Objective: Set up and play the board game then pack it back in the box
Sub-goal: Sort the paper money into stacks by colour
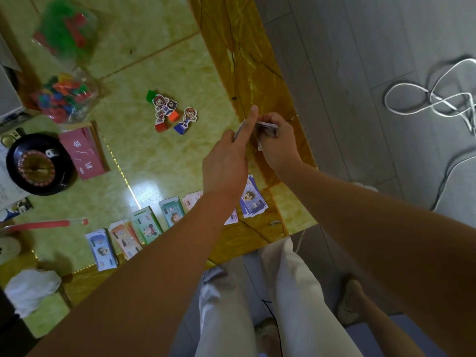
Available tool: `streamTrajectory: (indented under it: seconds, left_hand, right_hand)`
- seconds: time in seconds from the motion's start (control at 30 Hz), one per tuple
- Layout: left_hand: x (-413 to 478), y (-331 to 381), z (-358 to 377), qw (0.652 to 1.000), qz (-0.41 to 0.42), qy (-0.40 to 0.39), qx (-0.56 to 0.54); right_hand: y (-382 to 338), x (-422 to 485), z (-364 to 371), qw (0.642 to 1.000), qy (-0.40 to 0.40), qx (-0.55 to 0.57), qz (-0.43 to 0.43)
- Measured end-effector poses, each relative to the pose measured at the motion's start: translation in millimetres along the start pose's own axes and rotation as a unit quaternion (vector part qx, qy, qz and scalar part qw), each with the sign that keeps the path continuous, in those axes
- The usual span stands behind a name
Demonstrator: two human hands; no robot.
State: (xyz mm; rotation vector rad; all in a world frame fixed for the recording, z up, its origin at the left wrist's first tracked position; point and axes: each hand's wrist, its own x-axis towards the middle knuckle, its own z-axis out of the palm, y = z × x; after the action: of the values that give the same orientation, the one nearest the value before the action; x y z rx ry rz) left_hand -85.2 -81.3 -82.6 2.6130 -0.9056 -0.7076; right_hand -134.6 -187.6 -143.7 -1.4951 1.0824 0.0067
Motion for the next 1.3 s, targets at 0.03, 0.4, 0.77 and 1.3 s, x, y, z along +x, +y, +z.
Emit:
streamTrajectory:
  seconds: [0.03, 0.4, 0.77, 1.3]
  left_hand:
    - [-0.5, 0.0, 0.1, 1.000, 0.001, -0.004, -0.005]
    - [1.9, 5.0, -8.5, 0.994, 0.002, 0.064, -0.088]
    - [2.3, 6.2, 7.7, 0.998, -0.051, -0.014, -0.046]
    - [7.6, 12.1, -0.1, 0.978, -0.095, -0.093, -0.161]
  right_hand:
    - [0.3, 0.6, -0.3, 1.000, -0.001, -0.005, -0.004]
    - [-14.8, -5.9, -12.7, 0.995, 0.043, -0.003, -0.093]
    - [6.3, 2.9, -7.9, 0.996, 0.020, -0.082, -0.017]
    - [-30.2, -15.8, -19.8, 0.996, 0.003, 0.091, 0.020]
